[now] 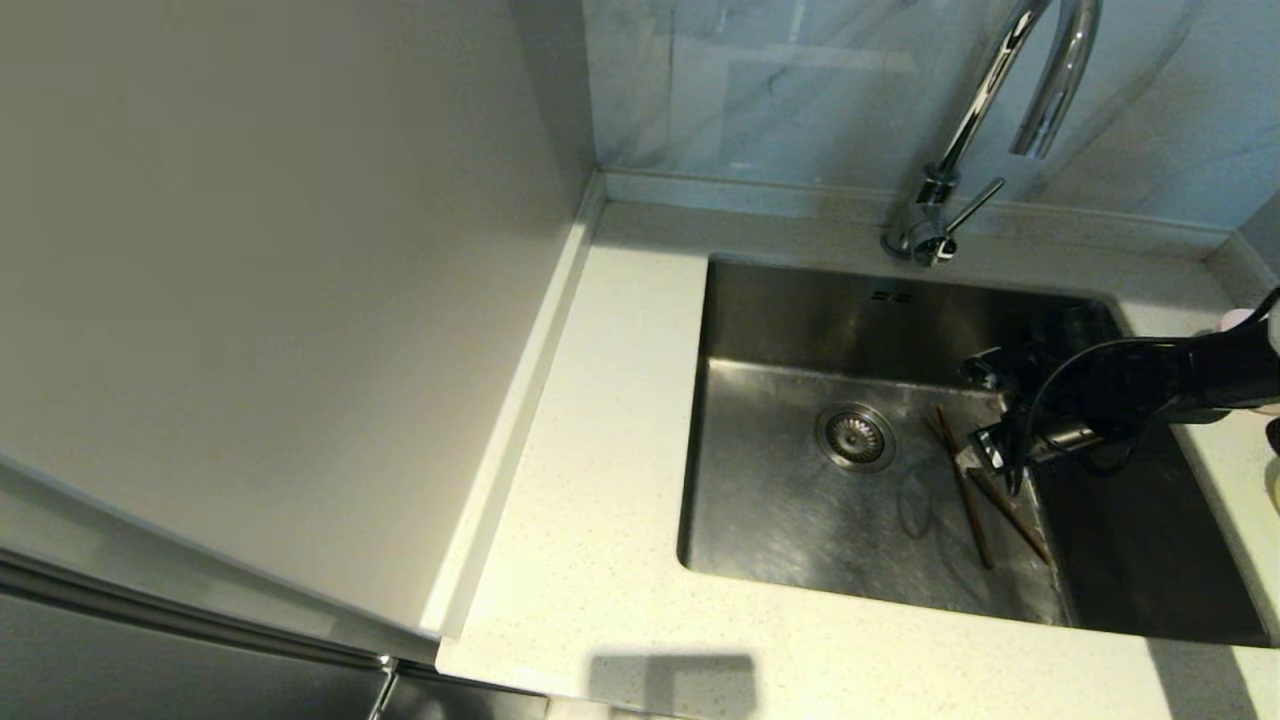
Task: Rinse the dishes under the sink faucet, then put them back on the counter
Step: Place the chopsticks on the bowl
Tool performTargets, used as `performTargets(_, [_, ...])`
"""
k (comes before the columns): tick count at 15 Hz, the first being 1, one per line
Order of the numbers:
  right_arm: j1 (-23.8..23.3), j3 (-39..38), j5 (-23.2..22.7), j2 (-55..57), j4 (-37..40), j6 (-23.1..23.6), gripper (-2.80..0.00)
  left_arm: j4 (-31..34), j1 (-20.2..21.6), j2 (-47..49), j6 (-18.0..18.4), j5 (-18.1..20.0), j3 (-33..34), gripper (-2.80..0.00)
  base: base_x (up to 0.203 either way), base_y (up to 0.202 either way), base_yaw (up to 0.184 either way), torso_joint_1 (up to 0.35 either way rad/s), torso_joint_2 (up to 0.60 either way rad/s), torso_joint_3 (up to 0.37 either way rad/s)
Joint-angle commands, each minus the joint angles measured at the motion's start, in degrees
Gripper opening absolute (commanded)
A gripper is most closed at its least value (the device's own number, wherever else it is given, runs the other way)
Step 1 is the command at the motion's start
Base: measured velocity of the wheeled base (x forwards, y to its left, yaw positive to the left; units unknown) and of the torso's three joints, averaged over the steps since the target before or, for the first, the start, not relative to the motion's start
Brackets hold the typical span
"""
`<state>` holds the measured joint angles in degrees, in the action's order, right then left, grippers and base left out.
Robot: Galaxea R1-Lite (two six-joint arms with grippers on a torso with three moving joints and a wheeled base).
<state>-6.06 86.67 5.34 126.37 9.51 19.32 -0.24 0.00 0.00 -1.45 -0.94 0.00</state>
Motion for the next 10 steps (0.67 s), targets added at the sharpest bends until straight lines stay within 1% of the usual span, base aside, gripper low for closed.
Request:
performTargets(1, [0.1,2.3,-0.1,3.4,0.0,0.1,0.0,0.0,0.0,-0.2,0.0,0.0,0.0,-2.8,0.0,0.0,0.0,0.0,0.0,0.0])
performTargets(10, [-0.4,9.7,0.3,12.6,-0.4,-0.3,0.0,0.0,0.0,-0.2,0.0,0.0,0.0,-2.8,0.0,0.0,0.0,0.0,0.0,0.0])
